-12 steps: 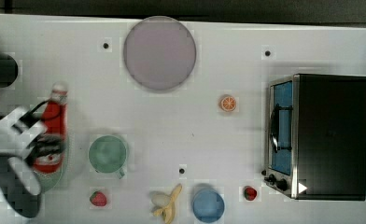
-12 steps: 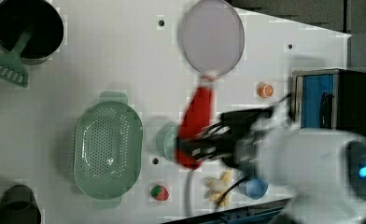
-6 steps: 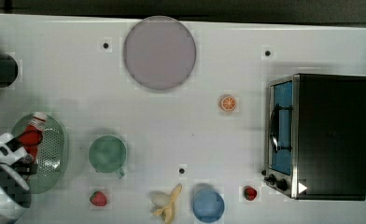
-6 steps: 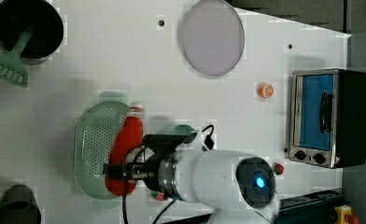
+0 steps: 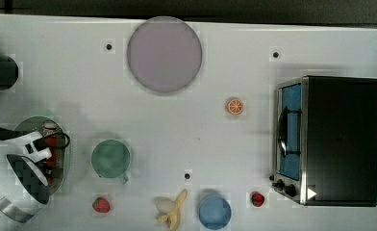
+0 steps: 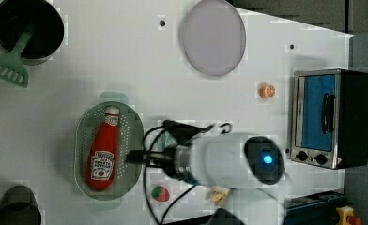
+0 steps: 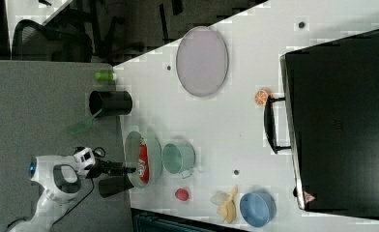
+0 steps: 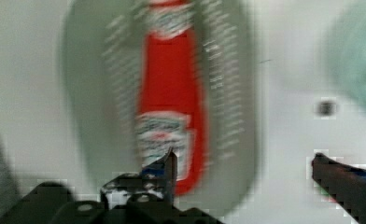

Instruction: Pick Ketchup from the table and place it in strainer.

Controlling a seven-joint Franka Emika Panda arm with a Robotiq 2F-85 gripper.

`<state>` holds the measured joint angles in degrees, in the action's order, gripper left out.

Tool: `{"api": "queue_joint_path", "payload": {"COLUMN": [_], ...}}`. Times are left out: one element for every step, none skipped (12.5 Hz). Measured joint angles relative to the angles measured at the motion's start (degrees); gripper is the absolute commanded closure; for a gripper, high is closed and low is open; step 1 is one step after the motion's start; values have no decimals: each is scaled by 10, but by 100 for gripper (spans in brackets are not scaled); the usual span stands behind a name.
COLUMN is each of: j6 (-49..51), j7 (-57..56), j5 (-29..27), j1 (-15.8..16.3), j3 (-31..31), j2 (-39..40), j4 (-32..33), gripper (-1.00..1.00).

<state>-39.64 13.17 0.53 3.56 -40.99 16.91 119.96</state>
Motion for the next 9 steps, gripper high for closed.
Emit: {"api": "queue_joint_path", "payload": {"j6": [43,90,134,171,201,224,230,230,231], "j7": [1,1,-3,-7,-7,-8,-8,-8,-9], "j5": [-2,1,2,1,2,2,0,-2,-1], "j1": [-15,-34,-53,-70,-84,-93,-103,-112,-124], "j3": [7,17,30,51,81,119,157,195,227], "j2": [-41,-92,-141,-184,-223,-254,-275,-288,-295], "j4": [0,-2,-13,-30,-47,-60,-75,-85,-88], "gripper": [-100,-100,-100,-100,-100,-100,-100,-100,-100]}}
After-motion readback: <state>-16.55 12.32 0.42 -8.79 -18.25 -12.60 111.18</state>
